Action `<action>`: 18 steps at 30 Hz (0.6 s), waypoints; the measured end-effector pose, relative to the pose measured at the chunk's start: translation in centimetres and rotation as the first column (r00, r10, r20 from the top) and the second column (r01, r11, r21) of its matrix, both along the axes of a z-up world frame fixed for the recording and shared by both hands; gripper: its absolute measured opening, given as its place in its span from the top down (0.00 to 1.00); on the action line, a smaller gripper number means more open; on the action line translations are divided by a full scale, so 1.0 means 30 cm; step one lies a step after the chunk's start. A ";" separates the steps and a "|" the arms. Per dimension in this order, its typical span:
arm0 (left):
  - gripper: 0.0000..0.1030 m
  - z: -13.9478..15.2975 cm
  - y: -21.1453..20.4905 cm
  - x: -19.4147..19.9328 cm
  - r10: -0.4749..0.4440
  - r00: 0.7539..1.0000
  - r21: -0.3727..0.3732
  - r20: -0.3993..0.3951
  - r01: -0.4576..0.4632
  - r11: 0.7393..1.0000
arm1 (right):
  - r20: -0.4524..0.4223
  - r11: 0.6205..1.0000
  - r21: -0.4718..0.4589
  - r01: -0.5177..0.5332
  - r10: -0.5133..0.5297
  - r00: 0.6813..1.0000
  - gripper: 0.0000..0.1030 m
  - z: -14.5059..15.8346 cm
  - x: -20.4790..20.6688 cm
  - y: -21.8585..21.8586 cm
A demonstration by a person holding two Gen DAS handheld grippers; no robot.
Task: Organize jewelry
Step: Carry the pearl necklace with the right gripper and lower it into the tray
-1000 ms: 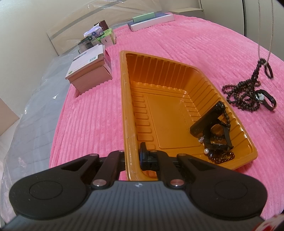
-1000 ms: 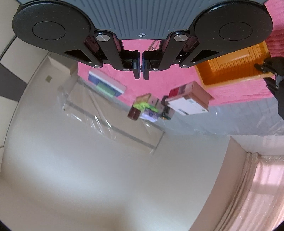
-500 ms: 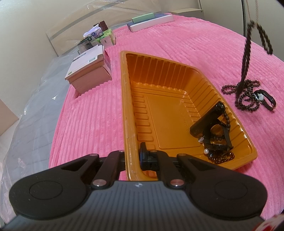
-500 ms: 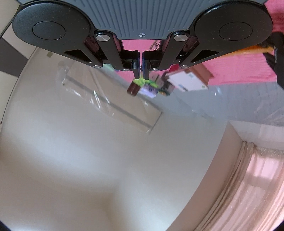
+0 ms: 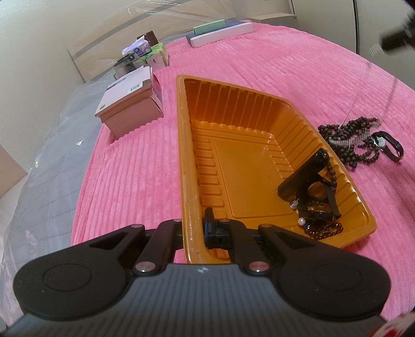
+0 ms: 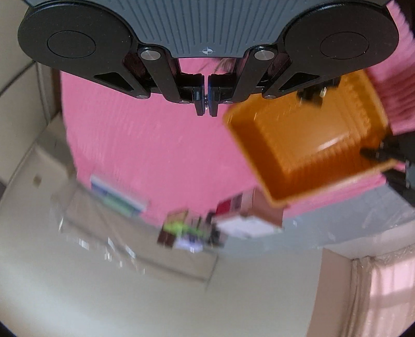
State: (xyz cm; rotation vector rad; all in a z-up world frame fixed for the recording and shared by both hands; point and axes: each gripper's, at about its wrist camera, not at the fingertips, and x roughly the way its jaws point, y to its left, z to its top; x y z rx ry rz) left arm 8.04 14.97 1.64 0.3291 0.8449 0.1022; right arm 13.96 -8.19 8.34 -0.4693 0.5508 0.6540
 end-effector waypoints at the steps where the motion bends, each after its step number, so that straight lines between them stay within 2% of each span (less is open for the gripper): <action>1: 0.97 0.001 0.001 -0.001 0.001 1.000 -0.001 0.001 -0.001 1.000 | -0.024 1.000 0.004 0.008 -0.007 1.000 0.98 -0.013 -0.023 -0.021; 6: 0.97 -0.003 0.003 -0.004 0.003 1.000 -0.003 0.001 -0.003 1.000 | -0.118 0.998 0.055 0.018 -0.012 0.993 0.98 -0.004 -0.117 -0.107; 8: 0.97 -0.003 0.003 -0.005 0.002 1.000 -0.001 0.000 -0.002 1.000 | -0.129 0.997 0.077 0.026 -0.016 0.991 0.98 0.017 -0.166 -0.138; 18: 0.96 -0.004 -0.007 -0.012 0.000 1.000 0.010 0.001 0.000 1.000 | 0.003 0.966 0.248 0.073 -0.076 0.997 0.98 0.277 -0.274 -0.264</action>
